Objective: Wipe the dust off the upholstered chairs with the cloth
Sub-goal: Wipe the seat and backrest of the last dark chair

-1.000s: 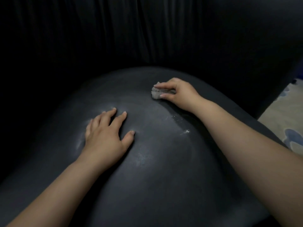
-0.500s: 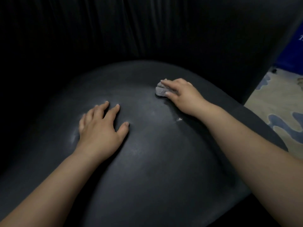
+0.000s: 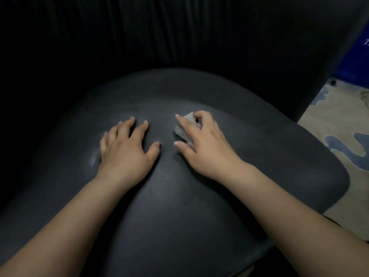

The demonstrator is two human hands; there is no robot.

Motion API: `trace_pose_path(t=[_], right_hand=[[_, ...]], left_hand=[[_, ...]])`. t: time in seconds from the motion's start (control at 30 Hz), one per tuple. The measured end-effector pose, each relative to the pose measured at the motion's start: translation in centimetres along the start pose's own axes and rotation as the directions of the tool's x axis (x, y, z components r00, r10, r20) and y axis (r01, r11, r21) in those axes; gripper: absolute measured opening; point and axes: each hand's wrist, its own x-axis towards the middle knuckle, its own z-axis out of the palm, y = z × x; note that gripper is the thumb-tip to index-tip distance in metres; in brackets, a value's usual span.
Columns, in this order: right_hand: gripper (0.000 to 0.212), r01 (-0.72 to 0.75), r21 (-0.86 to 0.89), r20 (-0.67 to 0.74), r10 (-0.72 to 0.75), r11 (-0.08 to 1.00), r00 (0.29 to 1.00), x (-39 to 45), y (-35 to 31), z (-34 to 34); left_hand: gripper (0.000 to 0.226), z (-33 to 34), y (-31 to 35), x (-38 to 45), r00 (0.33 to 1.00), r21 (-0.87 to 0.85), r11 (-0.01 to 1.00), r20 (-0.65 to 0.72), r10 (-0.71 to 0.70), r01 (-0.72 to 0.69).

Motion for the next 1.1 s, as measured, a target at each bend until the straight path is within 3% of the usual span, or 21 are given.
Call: trace_pose_path(t=[0.17,0.37,0.47,0.57,0.77,0.9,1.03,1.1], right_hand=[[0.04,0.045,0.05,-0.1,-0.04,0.998,0.994,0.3,2.4,-0.4],[0.036,-0.16,0.108,-0.142,0.175,0.981,0.974,2.2,6.0,-2.1],[0.038,-0.006,0.215,-0.144,0.038,0.977,0.989,1.7,2.6,-0.3],[0.035,0.137,0.211,-0.086,-0.121,0.968,0.989,1.8,0.6,1.0],[0.03,-0.1,0.211,-0.189,0.141,0.972,0.972,3.8,4.3,-1.7],[0.028,-0.027,0.361,-0.165,0.092,0.932,0.982,1.8,0.1,1.0],[0.035,0.113,0.215,-0.238,-0.06,0.97,0.969,-1.0,-2.6,3.3],[0.033,0.048,0.205,-0.238,0.002,0.978,0.971,0.3,-0.5,2.5]], left_hand=[[0.072,-0.1,-0.1,-0.1,1.0,-0.001,1.0,0.006,0.006,-0.006],[0.07,0.0,0.1,-0.2,1.0,0.015,1.0,-0.002,0.008,-0.008],[0.071,-0.1,0.2,-0.2,1.0,0.021,1.0,-0.003,0.0,0.0],[0.071,-0.1,0.2,-0.1,1.0,0.019,1.0,0.003,-0.003,0.003],[0.073,0.0,0.1,0.0,1.0,-0.012,1.0,0.005,-0.001,0.001],[0.071,-0.2,0.3,-0.1,1.0,-0.02,1.0,0.009,-0.013,0.013],[0.068,-0.9,0.4,-0.1,0.998,-0.042,0.999,0.056,-0.016,0.018],[0.068,-1.6,0.3,0.0,0.995,-0.063,0.998,0.104,0.013,-0.006]])
